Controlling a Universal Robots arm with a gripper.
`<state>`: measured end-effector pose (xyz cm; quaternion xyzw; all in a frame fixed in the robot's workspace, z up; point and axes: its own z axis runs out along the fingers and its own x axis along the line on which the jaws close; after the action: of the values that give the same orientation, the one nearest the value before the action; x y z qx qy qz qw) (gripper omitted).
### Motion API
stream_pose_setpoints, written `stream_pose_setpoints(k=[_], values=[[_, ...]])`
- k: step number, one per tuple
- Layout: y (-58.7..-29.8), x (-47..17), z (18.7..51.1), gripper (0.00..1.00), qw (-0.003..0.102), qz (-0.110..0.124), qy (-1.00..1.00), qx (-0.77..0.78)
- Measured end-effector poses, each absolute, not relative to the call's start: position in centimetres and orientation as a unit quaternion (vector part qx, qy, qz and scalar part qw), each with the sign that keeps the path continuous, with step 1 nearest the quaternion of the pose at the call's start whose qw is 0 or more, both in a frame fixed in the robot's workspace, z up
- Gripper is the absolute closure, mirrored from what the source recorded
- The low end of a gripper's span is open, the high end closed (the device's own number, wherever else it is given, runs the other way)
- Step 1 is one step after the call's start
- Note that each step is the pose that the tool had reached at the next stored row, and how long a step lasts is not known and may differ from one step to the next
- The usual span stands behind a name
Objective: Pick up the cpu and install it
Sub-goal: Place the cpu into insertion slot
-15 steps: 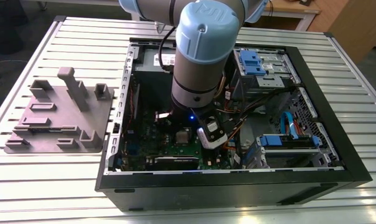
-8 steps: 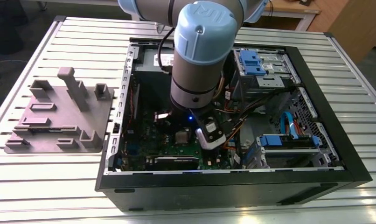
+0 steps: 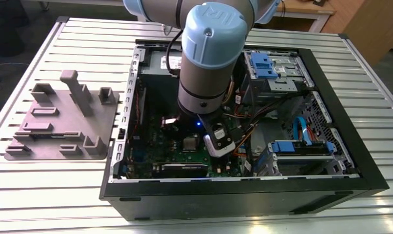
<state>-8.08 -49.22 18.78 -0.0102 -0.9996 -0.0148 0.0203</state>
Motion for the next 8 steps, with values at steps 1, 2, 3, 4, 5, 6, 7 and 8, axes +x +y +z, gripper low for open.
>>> stream_pose_setpoints(k=[1, 2, 3, 4, 5, 6, 7, 8], values=[[-49.22, -8.08, 18.76, 0.53, 0.020, -0.015, -1.000, -0.010], [-49.22, -8.08, 18.75, 0.53, 0.020, -0.015, -1.000, -0.010], [-49.22, -8.08, 18.73, 0.53, 0.020, -0.015, -1.000, -0.010], [-49.22, -8.08, 18.72, 0.53, 0.020, -0.015, -1.000, -0.010], [-49.22, -8.08, 18.72, 0.53, 0.020, -0.015, -1.000, -0.010], [-49.22, -8.08, 18.71, 0.53, 0.020, -0.015, -1.000, -0.010], [-49.22, -8.08, 18.72, 0.53, 0.020, -0.015, -1.000, -0.010], [-49.22, -8.08, 18.72, 0.53, 0.020, -0.015, -1.000, -0.010]])
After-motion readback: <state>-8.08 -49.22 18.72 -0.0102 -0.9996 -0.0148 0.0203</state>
